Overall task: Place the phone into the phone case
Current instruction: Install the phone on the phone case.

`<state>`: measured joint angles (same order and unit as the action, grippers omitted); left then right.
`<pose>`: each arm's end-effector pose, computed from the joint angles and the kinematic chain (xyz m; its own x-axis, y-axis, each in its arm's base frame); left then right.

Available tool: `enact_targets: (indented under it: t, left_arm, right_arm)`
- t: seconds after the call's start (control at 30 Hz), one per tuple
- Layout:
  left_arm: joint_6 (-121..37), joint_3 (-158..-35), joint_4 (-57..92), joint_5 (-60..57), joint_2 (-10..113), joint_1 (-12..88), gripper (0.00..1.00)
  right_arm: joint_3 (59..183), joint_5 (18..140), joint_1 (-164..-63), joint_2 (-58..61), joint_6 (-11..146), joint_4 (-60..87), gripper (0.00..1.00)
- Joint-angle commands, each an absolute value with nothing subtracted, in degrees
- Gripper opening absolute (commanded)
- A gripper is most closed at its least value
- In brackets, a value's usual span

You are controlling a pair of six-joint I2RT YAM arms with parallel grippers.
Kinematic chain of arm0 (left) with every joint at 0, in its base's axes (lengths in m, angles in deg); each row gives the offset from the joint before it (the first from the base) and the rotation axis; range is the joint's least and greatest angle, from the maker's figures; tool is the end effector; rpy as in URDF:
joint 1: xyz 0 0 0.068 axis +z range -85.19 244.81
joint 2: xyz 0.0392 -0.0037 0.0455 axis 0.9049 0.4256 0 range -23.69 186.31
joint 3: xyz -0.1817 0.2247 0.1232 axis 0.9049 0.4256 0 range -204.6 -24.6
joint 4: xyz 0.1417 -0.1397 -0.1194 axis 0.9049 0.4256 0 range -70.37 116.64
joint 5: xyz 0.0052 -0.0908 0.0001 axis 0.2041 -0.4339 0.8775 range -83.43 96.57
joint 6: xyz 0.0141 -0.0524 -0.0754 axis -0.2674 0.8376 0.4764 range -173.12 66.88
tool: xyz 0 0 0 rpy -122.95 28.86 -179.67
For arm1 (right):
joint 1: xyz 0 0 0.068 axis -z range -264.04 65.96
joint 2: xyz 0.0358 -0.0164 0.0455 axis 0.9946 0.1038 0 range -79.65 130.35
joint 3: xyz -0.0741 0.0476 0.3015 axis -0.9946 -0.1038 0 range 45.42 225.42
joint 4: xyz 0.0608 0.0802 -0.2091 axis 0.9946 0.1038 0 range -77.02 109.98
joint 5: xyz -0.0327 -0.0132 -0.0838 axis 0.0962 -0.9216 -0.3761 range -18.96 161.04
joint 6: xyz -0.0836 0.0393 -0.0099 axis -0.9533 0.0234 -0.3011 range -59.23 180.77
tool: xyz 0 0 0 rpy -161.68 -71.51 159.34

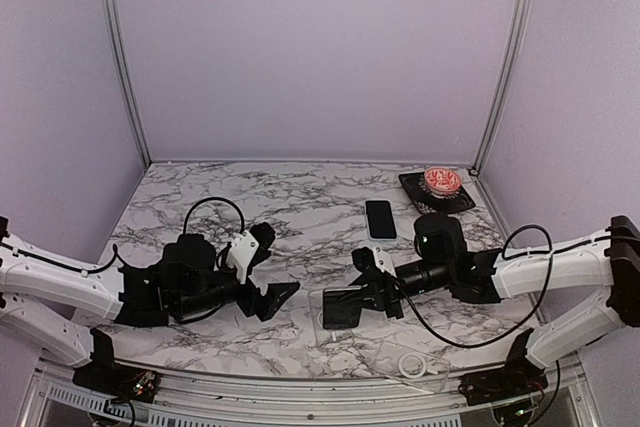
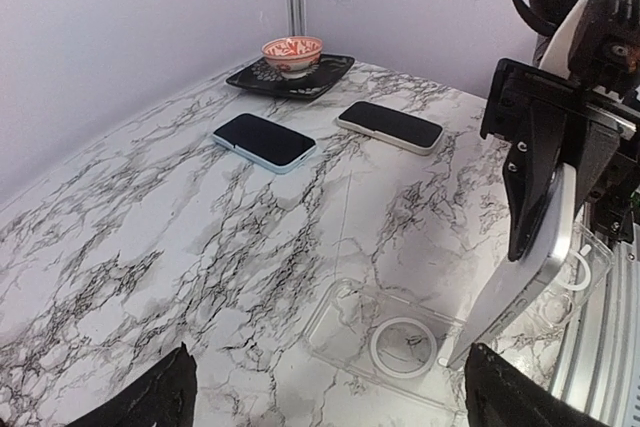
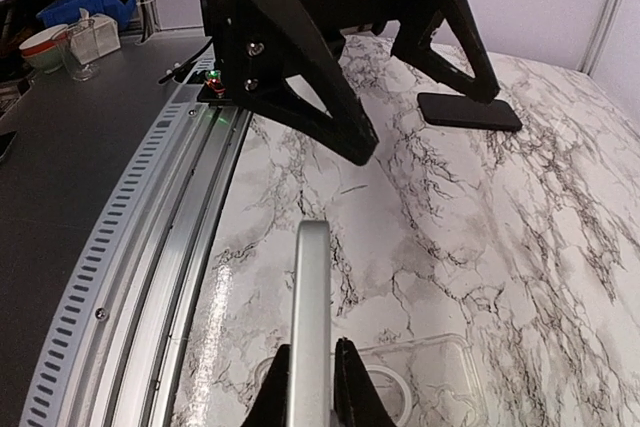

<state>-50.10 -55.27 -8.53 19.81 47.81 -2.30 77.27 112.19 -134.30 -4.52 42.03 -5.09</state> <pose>0.1246 -0.2460 0.2760 -0.1279 0.1709 -0.9770 0.8043 0.5942 -0.0013 0.1250 0.2365 0.2488 0.0504 -0.3178 -0.9468 -0.9962 -0.0830 -0.0252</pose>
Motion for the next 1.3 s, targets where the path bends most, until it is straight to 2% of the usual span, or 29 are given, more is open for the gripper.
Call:
enact_targets:
  t: [0.0, 0.07, 0.13, 0.23, 0.27, 0.33, 0.43, 0.63, 0.83, 1.0, 1.27]
  left_arm:
    - [-45.60, -58.21, -3.60, 24.53, 52.95, -0.11, 0.93]
    - [-43.80, -59.78, -0.71, 24.97, 55.74, 1.44, 0.91]
    - [-42.65, -61.42, 2.00, 25.05, 58.57, 2.76, 0.82]
    - [-42.77, -64.89, 5.97, 23.60, 63.11, 3.55, 0.52]
    - [-43.21, -65.91, 6.36, 22.28, 64.52, 3.61, 0.45]
    - [-43.70, -66.79, 6.45, 18.22, 66.85, 3.64, 0.40]
    - [-43.87, -68.66, 6.50, 15.34, 71.42, 3.64, 0.38]
    - [-44.33, -73.53, 8.86, 12.17, 78.19, 3.64, 0.25]
    - [-44.87, -73.95, 7.95, 13.01, 79.17, 3.64, 0.25]
    - [-45.72, -75.38, 7.78, 14.03, 80.39, 3.64, 0.26]
    - [-47.67, -78.63, 7.70, 14.17, 83.18, 3.72, 0.26]
  right_arm:
    - [81.82, 115.67, -134.86, -1.67, 41.50, -8.05, 0.00]
    - [82.52, 116.19, -135.45, -0.70, 41.01, -6.21, 0.00]
    - [83.22, 116.32, -136.16, -0.16, 40.06, -3.72, 0.00]
    - [83.36, 115.94, -136.68, 0.34, 39.60, -2.60, 0.00]
    - [83.43, 115.49, -136.63, 0.72, 39.59, -2.46, 0.00]
    - [84.20, 114.19, -136.67, 1.38, 39.25, -1.13, 0.00]
    - [84.74, 113.50, -136.69, 1.93, 38.14, 0.66, 0.00]
    - [84.46, 114.35, -136.69, 3.41, 40.26, -1.03, 0.00]
    - [79.64, 116.84, -136.69, 3.38, 44.90, -11.55, 0.00]
    - [80.28, 116.70, -136.68, 3.23, 45.24, -7.93, 0.00]
    - [78.13, 116.33, -136.64, 3.55, 49.52, -10.65, 0.00]
